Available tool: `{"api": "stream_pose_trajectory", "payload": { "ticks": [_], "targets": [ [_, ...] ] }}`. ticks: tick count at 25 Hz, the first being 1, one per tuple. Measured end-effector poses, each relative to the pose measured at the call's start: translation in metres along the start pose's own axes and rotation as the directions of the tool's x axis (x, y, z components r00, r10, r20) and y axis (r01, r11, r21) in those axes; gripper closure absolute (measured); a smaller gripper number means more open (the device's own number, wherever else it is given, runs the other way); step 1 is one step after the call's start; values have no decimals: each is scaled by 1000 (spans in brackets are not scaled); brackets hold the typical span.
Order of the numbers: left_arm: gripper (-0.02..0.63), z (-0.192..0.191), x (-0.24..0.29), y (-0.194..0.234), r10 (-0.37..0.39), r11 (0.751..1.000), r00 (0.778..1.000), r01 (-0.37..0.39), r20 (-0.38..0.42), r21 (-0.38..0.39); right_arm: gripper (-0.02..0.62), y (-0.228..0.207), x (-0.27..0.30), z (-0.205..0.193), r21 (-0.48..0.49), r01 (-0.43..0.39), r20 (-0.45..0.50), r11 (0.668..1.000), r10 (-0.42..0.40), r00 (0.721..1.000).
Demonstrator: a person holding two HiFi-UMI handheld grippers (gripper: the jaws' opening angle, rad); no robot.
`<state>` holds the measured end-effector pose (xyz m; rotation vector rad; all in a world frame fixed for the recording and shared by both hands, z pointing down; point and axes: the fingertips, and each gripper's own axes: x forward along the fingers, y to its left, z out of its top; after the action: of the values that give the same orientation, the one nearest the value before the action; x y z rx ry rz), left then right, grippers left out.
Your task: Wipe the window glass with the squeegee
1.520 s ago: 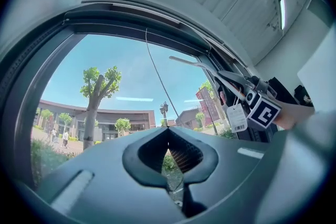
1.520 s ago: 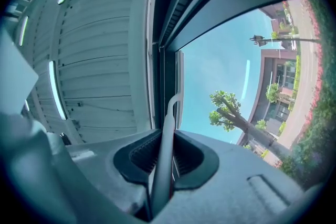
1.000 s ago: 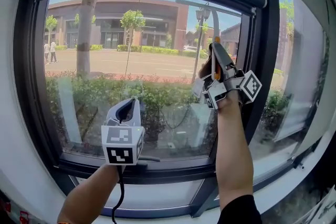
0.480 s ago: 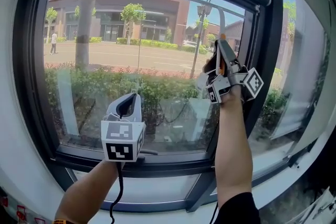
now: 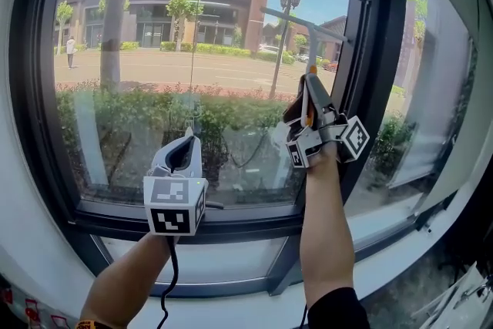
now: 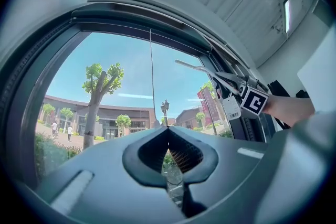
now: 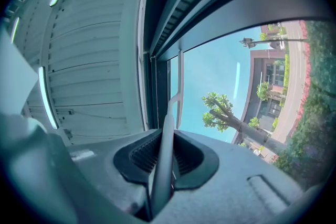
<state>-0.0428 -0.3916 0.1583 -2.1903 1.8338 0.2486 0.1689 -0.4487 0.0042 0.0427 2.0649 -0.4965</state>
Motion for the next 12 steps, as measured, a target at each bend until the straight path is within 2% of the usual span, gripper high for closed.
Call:
{"api": "stream_pose_trajectory", "payload": {
  "ticks": [12],
  "targets": [
    [588,-70,-37,12,20,1000,995,-22,-98,-12,551,-35,-117,-67,78,97,36,992,-100,994]
  ]
}}
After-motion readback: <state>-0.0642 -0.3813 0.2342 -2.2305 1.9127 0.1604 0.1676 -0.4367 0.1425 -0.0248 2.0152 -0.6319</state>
